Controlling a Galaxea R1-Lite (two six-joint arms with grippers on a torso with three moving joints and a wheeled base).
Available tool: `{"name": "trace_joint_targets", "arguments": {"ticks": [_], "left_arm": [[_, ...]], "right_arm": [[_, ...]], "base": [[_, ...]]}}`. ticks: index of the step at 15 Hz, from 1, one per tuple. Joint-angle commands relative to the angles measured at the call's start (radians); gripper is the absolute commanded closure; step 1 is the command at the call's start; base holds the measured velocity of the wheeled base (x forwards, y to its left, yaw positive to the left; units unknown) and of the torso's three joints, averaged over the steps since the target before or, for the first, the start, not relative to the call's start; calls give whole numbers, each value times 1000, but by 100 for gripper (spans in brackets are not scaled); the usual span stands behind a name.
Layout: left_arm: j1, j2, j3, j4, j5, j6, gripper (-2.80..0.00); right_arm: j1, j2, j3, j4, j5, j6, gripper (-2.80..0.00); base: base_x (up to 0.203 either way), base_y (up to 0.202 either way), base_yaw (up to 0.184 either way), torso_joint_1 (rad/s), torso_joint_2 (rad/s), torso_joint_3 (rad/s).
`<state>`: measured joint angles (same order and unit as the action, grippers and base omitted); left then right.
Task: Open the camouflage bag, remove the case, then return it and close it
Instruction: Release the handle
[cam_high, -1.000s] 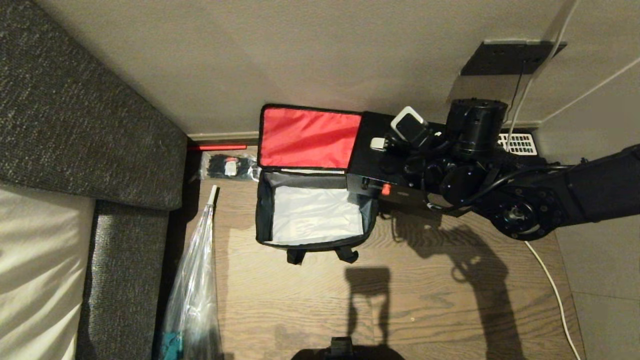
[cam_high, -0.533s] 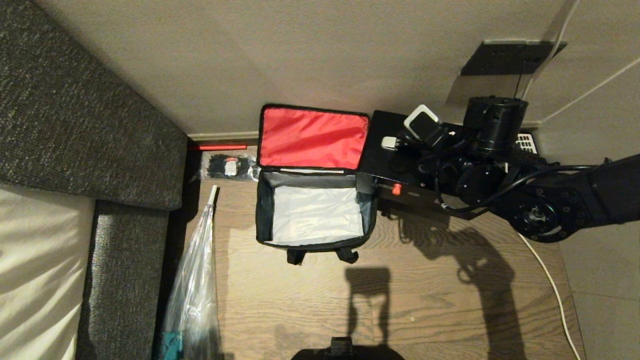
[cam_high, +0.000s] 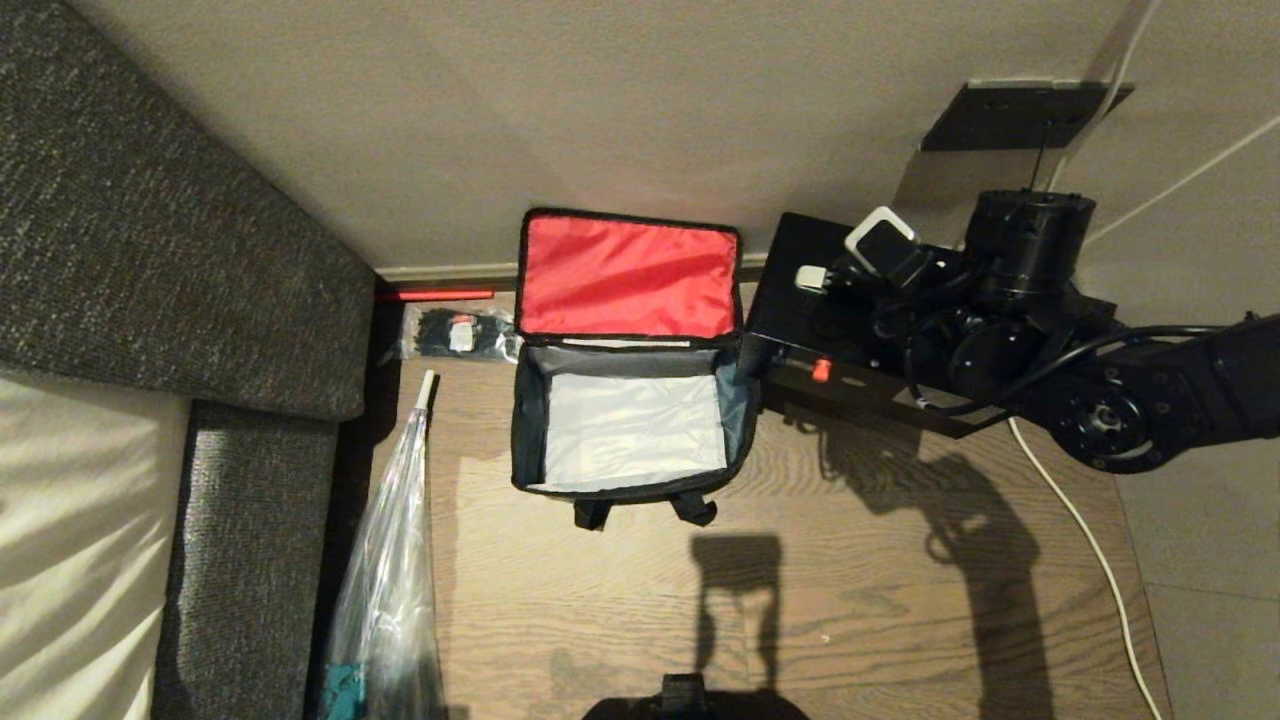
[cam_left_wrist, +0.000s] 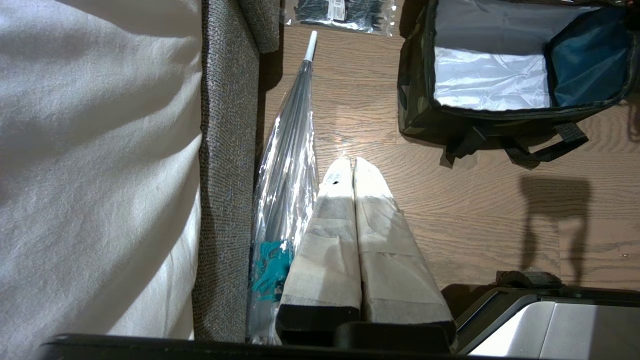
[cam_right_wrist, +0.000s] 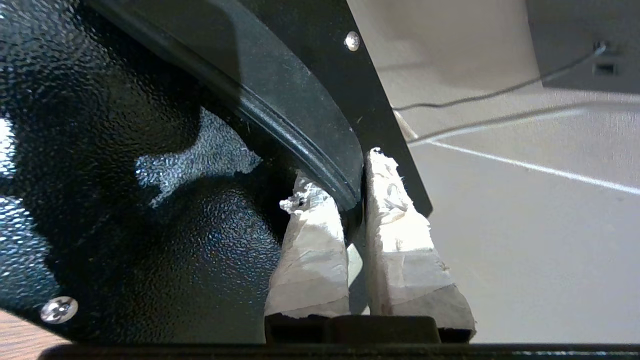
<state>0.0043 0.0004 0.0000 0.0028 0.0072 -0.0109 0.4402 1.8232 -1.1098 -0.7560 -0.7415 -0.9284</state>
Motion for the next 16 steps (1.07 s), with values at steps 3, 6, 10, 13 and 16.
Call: {"name": "trace_joint_targets", "arguments": {"ticks": [3, 6, 10, 13, 16], "left_arm": [[0, -2, 3, 0, 0, 0, 0], [1, -2, 3, 0, 0, 0, 0], [2, -2, 3, 0, 0, -1, 0], [2, -2, 3, 0, 0, -1, 0], [0, -2, 3, 0, 0, 0, 0]], "right_arm": [[-57, -12, 16, -3, 10, -6, 0], [-102, -22, 32, 2, 31, -6, 0], [-112, -47, 34, 27, 33, -6, 0], [-110, -90, 38, 83, 33, -7, 0], [-109, -125, 65, 101, 38, -6, 0]], "base": [[0, 0, 0, 0, 0, 0], [0, 0, 0, 0, 0, 0], [0, 0, 0, 0, 0, 0], [0, 0, 0, 0, 0, 0], [0, 0, 0, 0, 0, 0]]}}
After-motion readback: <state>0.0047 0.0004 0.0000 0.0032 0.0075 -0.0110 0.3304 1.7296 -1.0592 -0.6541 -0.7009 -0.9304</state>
